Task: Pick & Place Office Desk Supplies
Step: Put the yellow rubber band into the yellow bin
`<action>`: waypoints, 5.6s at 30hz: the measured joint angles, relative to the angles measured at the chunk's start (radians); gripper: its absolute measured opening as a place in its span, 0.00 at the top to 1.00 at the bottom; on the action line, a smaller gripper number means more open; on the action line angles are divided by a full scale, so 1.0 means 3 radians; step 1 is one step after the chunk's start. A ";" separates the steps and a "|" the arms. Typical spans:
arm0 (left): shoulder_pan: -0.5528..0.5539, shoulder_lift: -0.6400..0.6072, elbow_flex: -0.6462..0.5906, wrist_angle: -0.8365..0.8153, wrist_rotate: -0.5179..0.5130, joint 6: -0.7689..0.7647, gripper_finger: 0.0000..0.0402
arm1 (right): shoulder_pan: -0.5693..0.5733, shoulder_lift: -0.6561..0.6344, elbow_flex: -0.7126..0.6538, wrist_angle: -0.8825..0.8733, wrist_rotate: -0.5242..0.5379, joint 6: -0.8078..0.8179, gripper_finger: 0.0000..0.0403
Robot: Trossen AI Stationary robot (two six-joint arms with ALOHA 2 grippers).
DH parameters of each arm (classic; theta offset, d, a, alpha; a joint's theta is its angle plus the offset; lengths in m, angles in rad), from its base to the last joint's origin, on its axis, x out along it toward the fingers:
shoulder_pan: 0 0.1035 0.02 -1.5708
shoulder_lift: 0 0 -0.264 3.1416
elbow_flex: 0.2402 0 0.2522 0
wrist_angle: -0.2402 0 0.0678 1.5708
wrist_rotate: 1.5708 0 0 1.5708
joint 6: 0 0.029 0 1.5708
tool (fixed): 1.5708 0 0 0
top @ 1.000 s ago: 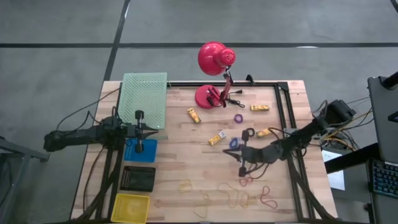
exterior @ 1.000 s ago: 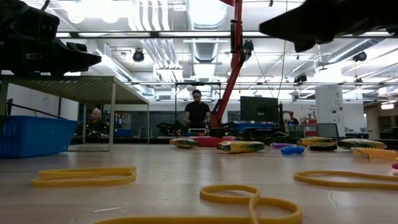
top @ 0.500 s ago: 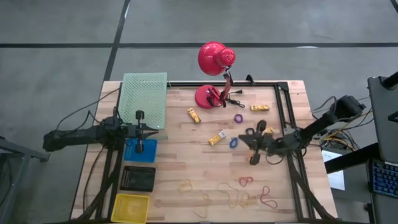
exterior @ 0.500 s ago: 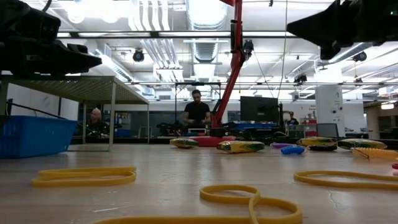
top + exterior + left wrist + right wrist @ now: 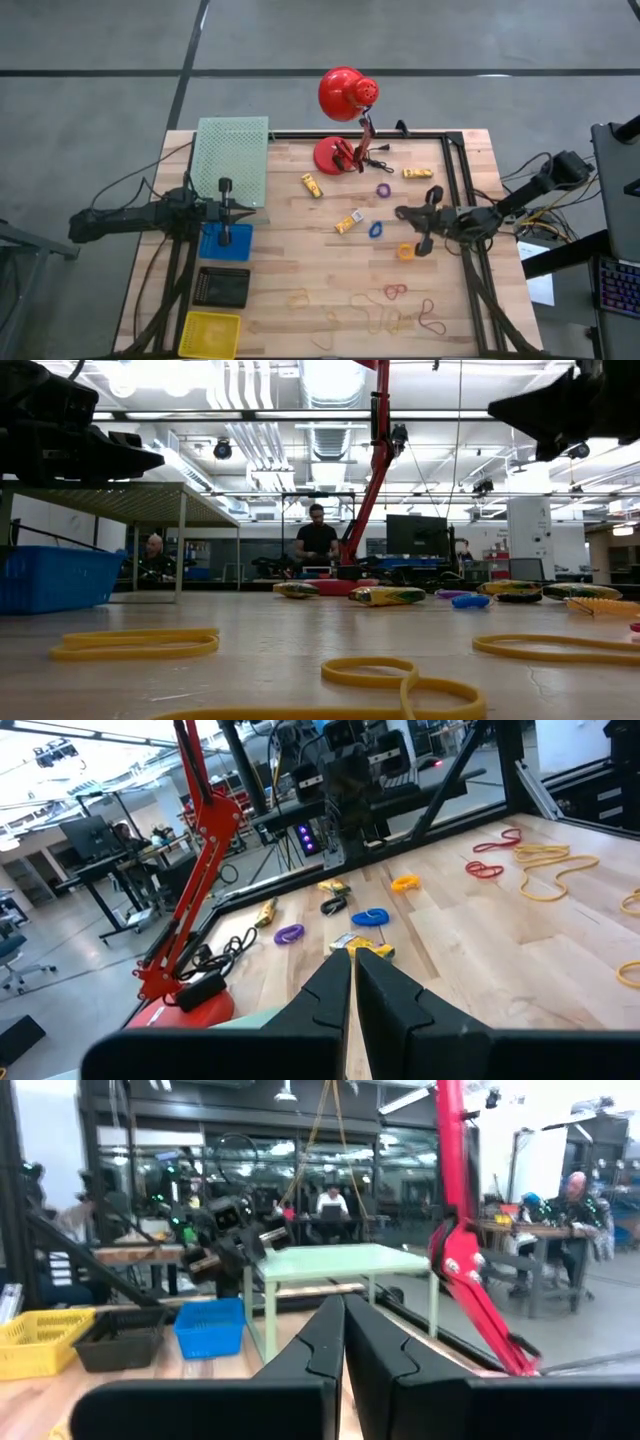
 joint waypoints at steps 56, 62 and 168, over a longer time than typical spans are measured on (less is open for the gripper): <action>0.0001 -0.0001 0.0000 -0.0001 0.0001 0.0000 0.94 | -0.0001 -0.1031 0.0005 -0.1941 -0.0039 -0.0261 0.98; 0.0001 -0.0003 -0.0001 0.0028 0.0004 -0.0571 0.94 | -0.0003 -0.1030 0.0005 -0.1942 -0.0038 -0.0261 0.98; -0.2632 0.5814 0.2815 -0.0154 -0.1483 -0.3076 0.42 | 0.0000 -0.1030 0.0007 -0.1943 -0.0035 -0.0261 0.98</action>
